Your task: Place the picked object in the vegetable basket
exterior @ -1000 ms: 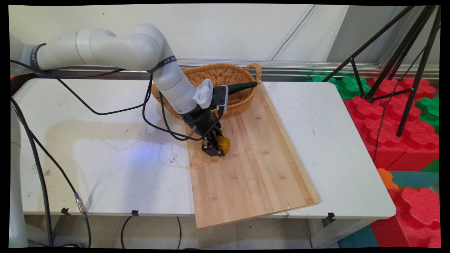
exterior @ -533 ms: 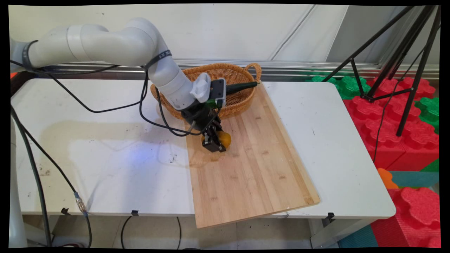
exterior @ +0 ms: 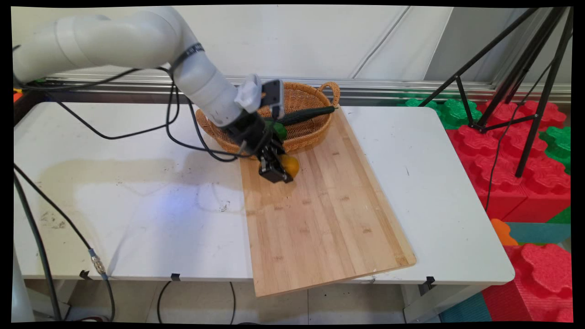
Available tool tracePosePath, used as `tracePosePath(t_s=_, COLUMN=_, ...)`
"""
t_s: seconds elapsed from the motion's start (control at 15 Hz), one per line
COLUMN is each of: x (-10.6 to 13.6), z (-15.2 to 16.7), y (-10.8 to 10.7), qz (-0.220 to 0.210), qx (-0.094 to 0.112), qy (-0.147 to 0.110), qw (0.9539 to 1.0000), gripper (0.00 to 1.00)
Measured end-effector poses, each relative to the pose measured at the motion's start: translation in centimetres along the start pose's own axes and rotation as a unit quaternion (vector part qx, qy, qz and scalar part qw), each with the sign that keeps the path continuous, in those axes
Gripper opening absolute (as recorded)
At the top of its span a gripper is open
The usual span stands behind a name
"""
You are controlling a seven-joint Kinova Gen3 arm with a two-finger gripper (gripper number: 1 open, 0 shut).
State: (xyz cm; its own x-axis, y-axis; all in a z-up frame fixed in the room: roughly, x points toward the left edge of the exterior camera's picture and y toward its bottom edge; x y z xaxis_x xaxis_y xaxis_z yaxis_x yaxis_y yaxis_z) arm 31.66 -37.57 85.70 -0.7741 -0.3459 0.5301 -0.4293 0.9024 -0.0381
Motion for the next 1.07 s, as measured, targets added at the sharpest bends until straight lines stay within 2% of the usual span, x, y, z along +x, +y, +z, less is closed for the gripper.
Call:
tracePosePath(t_s=0.47, x=-0.3, z=-4.6, y=-0.9, qz=-0.028, qx=0.015, qy=0.041, qw=0.9986, gripper=0.0)
tracePosePath(t_s=0.8, x=-0.9, z=-8.2, y=-2.8, qz=-0.062, qx=0.041, qy=0.074, qw=0.9945, gripper=0.0)
tracePosePath(t_s=1.07, x=-1.7, z=-10.6, y=-5.0, qz=-0.092, qx=0.07, qy=0.092, qw=0.9891, gripper=0.0)
